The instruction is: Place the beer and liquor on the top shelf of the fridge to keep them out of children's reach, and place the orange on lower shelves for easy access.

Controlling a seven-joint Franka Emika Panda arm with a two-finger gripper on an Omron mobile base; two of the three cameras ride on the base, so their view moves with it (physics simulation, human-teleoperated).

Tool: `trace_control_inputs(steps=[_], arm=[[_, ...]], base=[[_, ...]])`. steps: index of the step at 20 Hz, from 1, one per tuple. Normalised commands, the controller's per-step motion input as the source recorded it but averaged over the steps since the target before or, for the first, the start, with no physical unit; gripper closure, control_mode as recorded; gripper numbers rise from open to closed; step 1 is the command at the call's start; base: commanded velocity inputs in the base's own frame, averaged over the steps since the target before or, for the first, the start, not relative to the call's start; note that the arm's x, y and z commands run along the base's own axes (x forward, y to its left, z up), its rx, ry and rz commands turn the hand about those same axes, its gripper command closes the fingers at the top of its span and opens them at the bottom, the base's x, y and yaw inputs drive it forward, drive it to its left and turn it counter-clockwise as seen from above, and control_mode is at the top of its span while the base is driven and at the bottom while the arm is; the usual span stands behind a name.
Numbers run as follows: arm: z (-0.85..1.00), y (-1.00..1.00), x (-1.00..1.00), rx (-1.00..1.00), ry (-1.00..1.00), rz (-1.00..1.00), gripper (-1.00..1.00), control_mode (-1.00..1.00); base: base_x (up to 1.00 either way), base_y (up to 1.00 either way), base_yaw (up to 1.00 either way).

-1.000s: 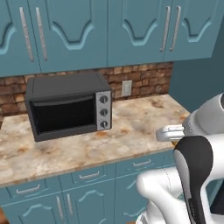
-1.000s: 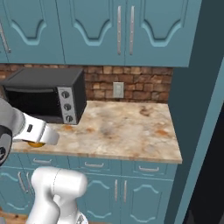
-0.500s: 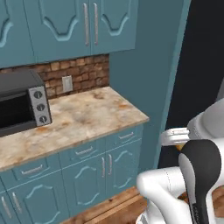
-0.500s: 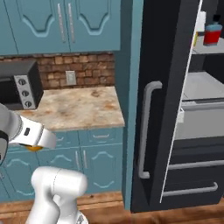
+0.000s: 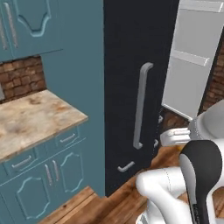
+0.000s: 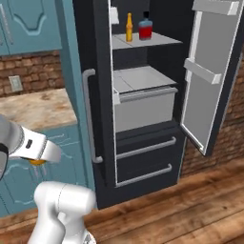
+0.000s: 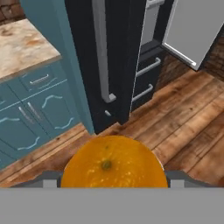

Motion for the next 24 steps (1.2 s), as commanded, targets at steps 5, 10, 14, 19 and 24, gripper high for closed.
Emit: trace_control_inputs(steps=[5,10,14,19,24], arm=[[0.0,0.0,0.0,0.0,0.0,0.0,1.0,1.0],[0.0,0.0,0.0,0.0,0.0,0.0,1.0,1.0],[0.0,0.0,0.0,0.0,0.0,0.0,1.0,1.0],[0.0,0.0,0.0,0.0,0.0,0.0,1.0,1.0],[0.0,0.0,0.0,0.0,0.0,0.0,1.0,1.0]], base=[[0.26,-0.77,-0.08],[0.44,-0.97,0.03],[0.51,-0.94,0.07],[0.6,-0.58,0.31],[0.63,-0.44,0.43]])
